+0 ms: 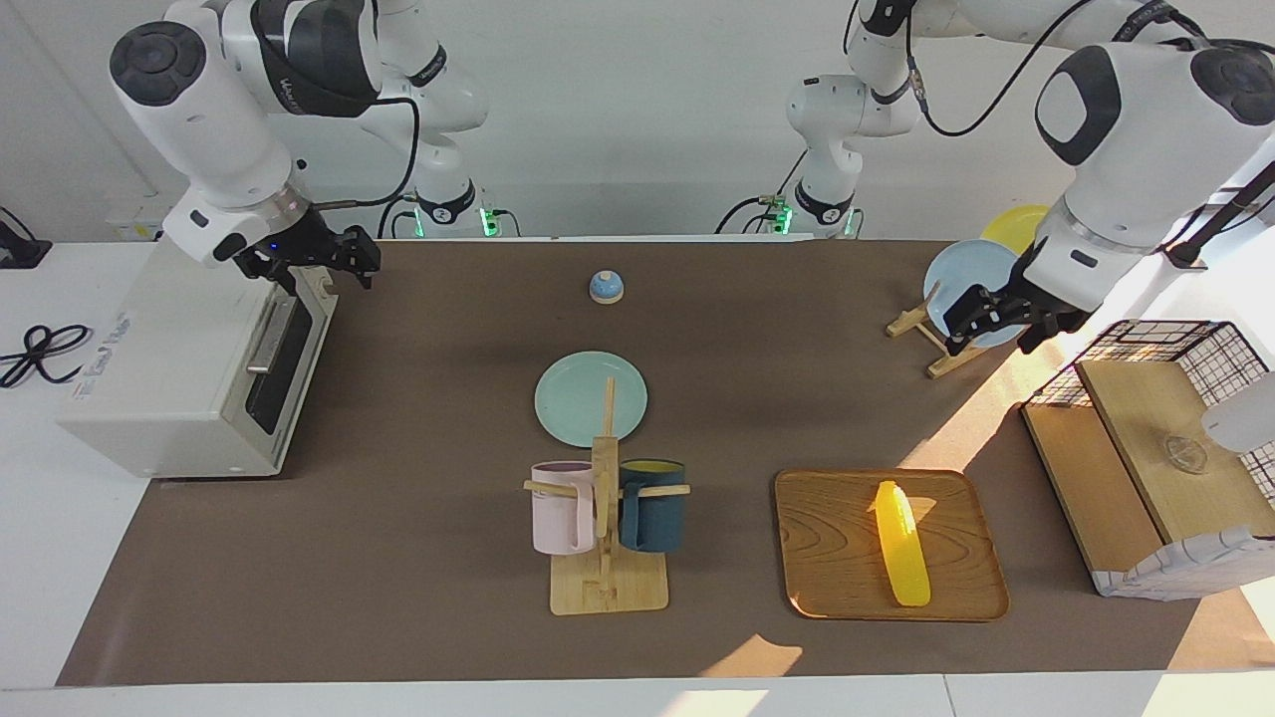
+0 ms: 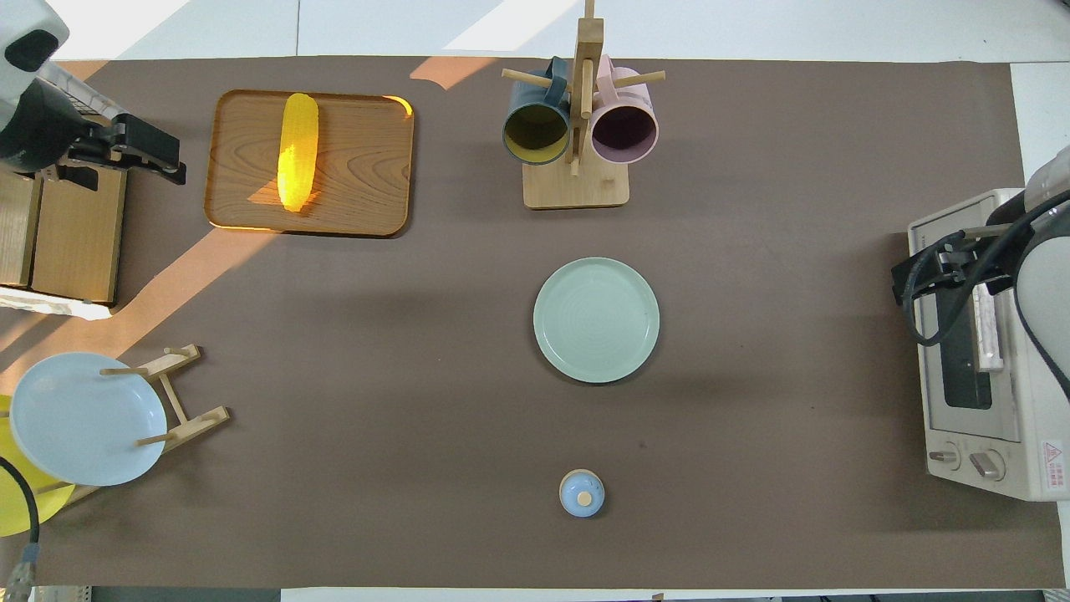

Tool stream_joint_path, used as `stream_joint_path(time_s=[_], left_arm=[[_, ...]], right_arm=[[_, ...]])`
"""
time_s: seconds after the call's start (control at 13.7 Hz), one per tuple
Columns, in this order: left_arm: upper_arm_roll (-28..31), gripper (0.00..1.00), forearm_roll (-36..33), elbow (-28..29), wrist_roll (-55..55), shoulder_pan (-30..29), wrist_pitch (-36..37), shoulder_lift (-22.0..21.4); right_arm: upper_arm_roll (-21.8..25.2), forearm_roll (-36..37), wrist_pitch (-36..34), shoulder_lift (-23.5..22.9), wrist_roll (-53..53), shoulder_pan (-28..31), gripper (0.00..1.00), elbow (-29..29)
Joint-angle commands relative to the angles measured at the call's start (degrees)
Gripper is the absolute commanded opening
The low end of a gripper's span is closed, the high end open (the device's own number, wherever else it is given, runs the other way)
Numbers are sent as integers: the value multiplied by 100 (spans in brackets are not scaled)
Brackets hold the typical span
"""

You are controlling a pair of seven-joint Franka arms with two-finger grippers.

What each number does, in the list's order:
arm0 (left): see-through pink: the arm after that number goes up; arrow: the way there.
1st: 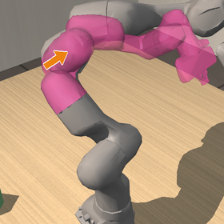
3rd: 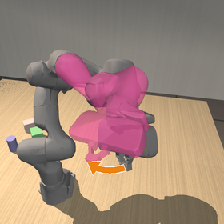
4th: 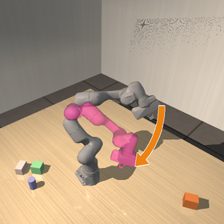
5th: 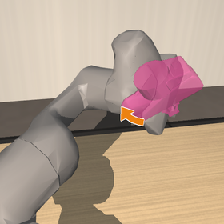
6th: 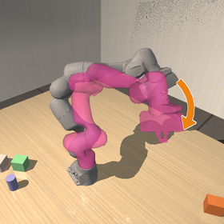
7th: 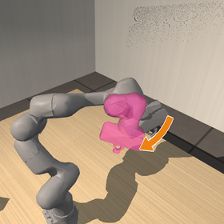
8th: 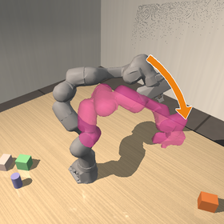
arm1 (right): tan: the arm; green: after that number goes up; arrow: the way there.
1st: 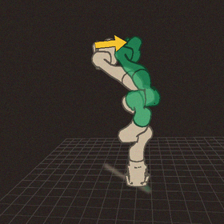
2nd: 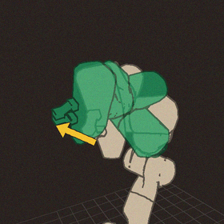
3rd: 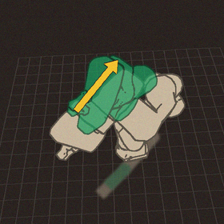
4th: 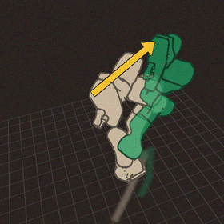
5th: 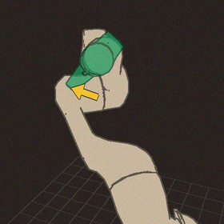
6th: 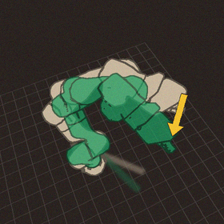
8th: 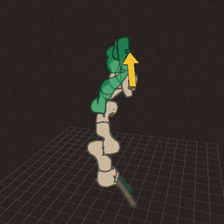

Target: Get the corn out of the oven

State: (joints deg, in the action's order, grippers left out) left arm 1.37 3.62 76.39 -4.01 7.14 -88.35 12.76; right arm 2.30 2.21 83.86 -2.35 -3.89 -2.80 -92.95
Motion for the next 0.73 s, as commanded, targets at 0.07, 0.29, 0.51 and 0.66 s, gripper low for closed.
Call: stream_joint_path(time_s=[0.07, 0.29, 0.51, 0.66], left_arm=[[-14, 100, -116, 1666, -232, 148, -60, -1301], [-84, 100, -116, 2213, -302, 254, -156, -1601], [-498, 100, -116, 1829, -214, -177, -271, -1392], [-472, 100, -116, 1678, -214, -134, -96, -1320]], right_arm=[[24, -115, 95, 147, 63, -36, 100, -170], [16, -115, 95, 147, 63, -27, 100, -170], [7, -115, 95, 147, 63, -36, 100, -170], [7, -106, 95, 147, 63, -27, 100, -170]])
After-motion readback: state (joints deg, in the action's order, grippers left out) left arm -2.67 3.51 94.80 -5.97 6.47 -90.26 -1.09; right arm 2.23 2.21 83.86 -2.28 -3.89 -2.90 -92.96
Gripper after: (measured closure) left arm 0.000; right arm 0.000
